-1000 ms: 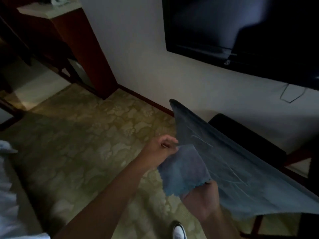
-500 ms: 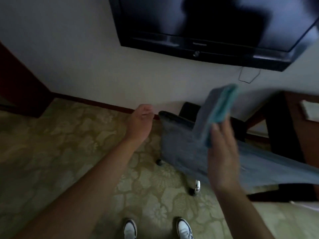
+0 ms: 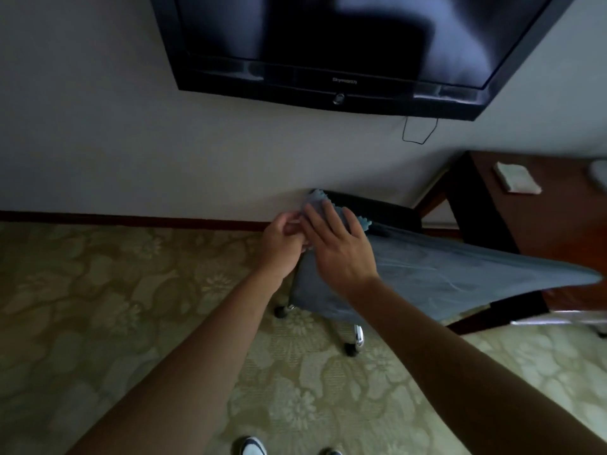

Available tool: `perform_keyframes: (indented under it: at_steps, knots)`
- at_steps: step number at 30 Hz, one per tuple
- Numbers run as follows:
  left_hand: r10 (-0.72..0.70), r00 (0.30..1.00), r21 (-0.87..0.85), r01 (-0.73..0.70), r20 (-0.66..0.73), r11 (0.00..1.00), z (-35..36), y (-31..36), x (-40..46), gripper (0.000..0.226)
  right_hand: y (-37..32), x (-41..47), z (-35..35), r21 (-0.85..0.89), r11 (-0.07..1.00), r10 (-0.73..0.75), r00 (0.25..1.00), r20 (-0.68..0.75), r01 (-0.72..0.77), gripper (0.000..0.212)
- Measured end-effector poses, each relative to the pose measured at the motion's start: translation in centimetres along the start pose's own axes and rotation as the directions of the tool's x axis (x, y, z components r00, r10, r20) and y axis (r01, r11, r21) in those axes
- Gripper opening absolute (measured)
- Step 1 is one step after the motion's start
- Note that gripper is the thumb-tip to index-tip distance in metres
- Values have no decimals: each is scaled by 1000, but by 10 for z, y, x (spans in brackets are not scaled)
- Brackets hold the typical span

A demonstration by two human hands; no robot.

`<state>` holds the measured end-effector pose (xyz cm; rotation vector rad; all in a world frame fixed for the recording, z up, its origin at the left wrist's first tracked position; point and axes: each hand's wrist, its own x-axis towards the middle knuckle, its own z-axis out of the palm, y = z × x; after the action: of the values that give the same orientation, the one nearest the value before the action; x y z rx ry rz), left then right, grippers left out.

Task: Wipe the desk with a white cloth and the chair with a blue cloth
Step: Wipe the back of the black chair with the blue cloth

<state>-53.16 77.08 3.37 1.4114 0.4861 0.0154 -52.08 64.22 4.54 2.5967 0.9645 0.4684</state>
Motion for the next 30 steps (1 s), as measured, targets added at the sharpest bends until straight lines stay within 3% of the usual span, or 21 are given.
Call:
perform_keyframes:
  at_steps: [4, 9, 15, 20, 22, 25, 27, 30]
  knots:
    - [242, 969, 307, -217, -44, 927, -2, -3, -3, 24, 12, -12, 6, 35, 999, 19, 997, -78, -16, 60]
    - [610, 792, 616, -482, 4, 622, 3, 9, -15, 32, 42, -45, 16, 146, 988, 86, 974, -207, -57, 61]
    - [708, 667, 685, -628, 230, 369, 69, 23, -31, 28, 99, -109, 40, 315, 937, 267, 888, -375, -149, 50]
    - [664, 570, 621, -759, 484, 198, 166, 25, -60, 22, 151, -170, 63, 462, 834, 486, 798, -356, -301, 44]
    - [618, 549, 591, -790, 563, 163, 202, 23, -69, 22, 177, -195, 73, 563, 712, 650, 698, -301, -420, 43]
    - [522, 554, 560, -812, 648, 167, 240, 21, -73, 26, 218, -216, 88, 722, 435, 856, 497, -145, -539, 45]
    - [500, 546, 566, -814, 672, 129, 258, 18, -72, 28, 248, -218, 93, 811, 199, 938, 346, 4, -550, 44]
    - [485, 567, 584, -801, 666, 136, 264, 15, -75, 27, 278, -207, 94, 883, -151, 966, 124, 228, -445, 43]
